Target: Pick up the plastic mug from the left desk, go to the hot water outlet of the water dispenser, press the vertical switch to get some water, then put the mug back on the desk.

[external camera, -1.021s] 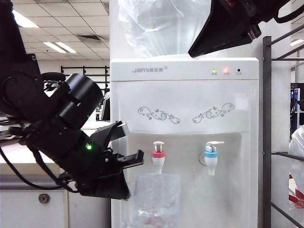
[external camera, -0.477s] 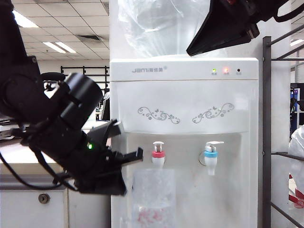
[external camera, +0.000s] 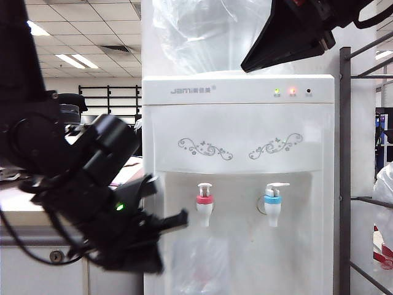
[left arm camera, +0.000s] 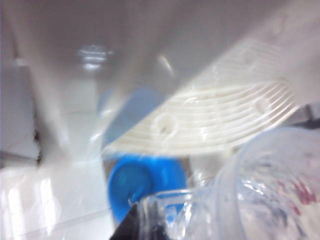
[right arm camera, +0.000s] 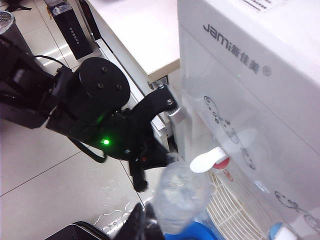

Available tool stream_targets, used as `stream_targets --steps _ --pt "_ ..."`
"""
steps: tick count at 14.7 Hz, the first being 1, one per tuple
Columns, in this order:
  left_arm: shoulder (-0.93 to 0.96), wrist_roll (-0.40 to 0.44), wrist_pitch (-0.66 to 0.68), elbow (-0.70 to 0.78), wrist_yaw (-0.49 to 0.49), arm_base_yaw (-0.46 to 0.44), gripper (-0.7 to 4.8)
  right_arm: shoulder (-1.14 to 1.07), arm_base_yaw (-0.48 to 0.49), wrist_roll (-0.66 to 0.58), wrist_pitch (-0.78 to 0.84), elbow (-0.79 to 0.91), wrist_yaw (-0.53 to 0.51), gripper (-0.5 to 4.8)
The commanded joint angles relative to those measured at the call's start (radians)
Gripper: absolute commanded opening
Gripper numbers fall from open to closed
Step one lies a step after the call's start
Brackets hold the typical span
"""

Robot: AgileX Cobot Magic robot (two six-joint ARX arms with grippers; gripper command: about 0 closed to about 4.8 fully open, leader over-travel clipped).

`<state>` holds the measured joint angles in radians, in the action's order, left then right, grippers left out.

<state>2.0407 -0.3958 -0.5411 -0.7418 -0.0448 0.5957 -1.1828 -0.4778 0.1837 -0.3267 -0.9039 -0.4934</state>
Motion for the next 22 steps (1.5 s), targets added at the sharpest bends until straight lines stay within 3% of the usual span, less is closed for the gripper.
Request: stream_targets --steps 1,6,19,22 --pt "-0.007 -0.028 -0.035 -0.034 0.066 0.016 -0.06 0.003 -0.002 0.000 0.018 -0.004 -0.007 -0.05" --pt "-0.007 -0.043 -0.016 -0.095 0.161 0.029 -0.05 0.003 -0.002 0.000 0.017 -0.003 -0.008 -0.05" --pt "-0.010 -0.030 -0.079 -0.114 0.206 0.099 -0.05 0.003 -0.002 0.000 0.010 -0.003 -0.006 -0.05" --pt "-0.015 -0.025 -0.078 -0.114 0.307 0.103 -0.05 0.003 -0.002 0.000 0.006 -0.003 -0.007 -0.05"
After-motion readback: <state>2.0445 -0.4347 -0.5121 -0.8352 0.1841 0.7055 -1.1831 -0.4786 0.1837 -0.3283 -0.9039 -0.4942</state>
